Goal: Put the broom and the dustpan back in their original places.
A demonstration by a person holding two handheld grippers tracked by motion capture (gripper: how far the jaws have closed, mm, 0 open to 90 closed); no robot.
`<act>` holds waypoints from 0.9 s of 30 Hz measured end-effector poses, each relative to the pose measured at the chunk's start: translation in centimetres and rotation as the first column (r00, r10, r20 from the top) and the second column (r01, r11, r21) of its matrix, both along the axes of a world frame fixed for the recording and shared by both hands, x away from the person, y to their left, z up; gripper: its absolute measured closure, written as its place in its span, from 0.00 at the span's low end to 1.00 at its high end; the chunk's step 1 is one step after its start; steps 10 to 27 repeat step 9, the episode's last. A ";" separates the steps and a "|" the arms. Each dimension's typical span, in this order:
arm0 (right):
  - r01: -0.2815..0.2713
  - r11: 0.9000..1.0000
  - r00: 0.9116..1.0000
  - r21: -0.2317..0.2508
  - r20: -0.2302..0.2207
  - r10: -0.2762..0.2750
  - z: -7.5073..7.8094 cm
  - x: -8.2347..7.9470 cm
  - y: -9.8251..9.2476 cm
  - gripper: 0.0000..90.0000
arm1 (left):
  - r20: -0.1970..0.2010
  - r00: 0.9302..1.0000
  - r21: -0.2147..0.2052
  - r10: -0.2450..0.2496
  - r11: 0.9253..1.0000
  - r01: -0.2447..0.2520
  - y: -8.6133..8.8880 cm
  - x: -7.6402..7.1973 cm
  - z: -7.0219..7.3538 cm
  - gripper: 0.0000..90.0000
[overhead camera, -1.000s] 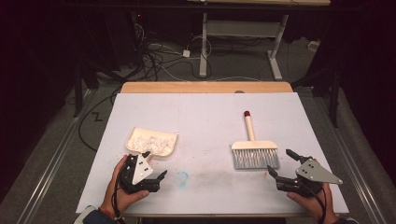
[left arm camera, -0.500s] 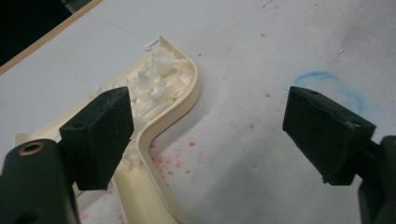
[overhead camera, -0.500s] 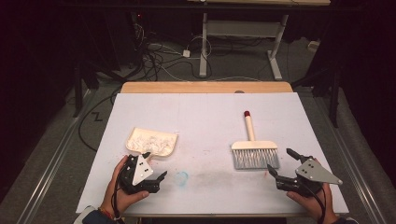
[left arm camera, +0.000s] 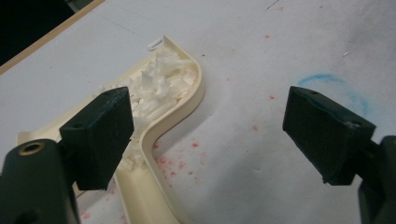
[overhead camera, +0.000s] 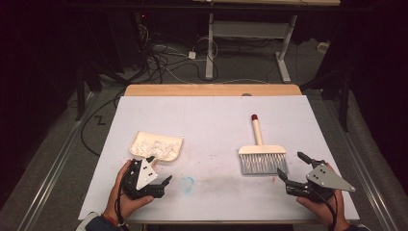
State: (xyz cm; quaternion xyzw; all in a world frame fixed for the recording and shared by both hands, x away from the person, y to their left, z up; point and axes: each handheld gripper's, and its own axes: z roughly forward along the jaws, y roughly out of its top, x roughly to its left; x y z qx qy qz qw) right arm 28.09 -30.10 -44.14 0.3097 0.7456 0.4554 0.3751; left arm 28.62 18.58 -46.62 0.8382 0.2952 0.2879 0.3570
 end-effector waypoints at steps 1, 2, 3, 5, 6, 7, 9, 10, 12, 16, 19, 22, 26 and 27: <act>0.000 1.000 1.000 0.000 0.000 0.000 0.0 0.0 0.0 0.20 | 0.000 1.000 0.000 0.000 1.000 0.000 0.0 0.0 0.0 0.17; 0.000 1.000 1.000 -0.002 -0.001 0.000 -0.1 0.0 0.0 0.20 | -0.002 1.000 0.002 0.001 1.000 -0.001 -0.1 0.1 0.0 0.17; 0.001 1.000 1.000 -0.004 -0.002 -0.001 -0.1 0.1 0.1 0.20 | -0.002 1.000 0.001 0.001 1.000 -0.001 -0.1 0.1 0.0 0.17; -0.001 1.000 1.000 -0.005 -0.008 0.001 -0.1 0.1 0.1 0.21 | -0.001 1.000 0.000 0.002 1.000 -0.002 -0.1 0.1 0.0 0.17; 0.000 1.000 1.000 -0.004 -0.009 0.000 -0.1 0.1 0.1 0.21 | -0.001 1.000 -0.005 0.004 1.000 -0.004 -0.1 0.1 0.1 0.17; 0.003 1.000 1.000 -0.005 -0.013 -0.003 -0.1 0.2 0.2 0.21 | -0.002 1.000 -0.007 0.007 1.000 -0.007 -0.1 0.2 0.1 0.17; 0.003 1.000 1.000 -0.009 -0.019 -0.003 -0.1 0.2 0.2 0.21 | -0.001 1.000 -0.006 0.010 1.000 -0.010 -0.1 0.2 0.1 0.17; 0.003 1.000 1.000 -0.009 -0.019 -0.003 -0.1 0.2 0.2 0.21 | -0.001 1.000 -0.006 0.010 1.000 -0.010 -0.1 0.2 0.1 0.17; 0.003 1.000 1.000 -0.009 -0.019 -0.003 -0.1 0.2 0.2 0.21 | -0.001 1.000 -0.006 0.010 1.000 -0.010 -0.1 0.2 0.1 0.17; 0.003 1.000 1.000 -0.009 -0.019 -0.003 -0.1 0.2 0.2 0.21 | -0.001 1.000 -0.006 0.010 1.000 -0.010 -0.1 0.2 0.1 0.17; 0.003 1.000 1.000 -0.009 -0.019 -0.003 -0.1 0.2 0.2 0.21 | -0.001 1.000 -0.006 0.010 1.000 -0.010 -0.1 0.2 0.1 0.17; 0.003 1.000 1.000 -0.009 -0.019 -0.003 -0.1 0.2 0.2 0.21 | -0.001 1.000 -0.006 0.010 1.000 -0.010 -0.1 0.2 0.1 0.17; 0.003 1.000 1.000 -0.009 -0.019 -0.003 -0.1 0.2 0.2 0.21 | -0.001 1.000 -0.006 0.010 1.000 -0.010 -0.1 0.2 0.1 0.17; 0.003 1.000 1.000 -0.009 -0.019 -0.003 -0.1 0.2 0.2 0.21 | -0.001 1.000 -0.006 0.010 1.000 -0.010 -0.1 0.2 0.1 0.17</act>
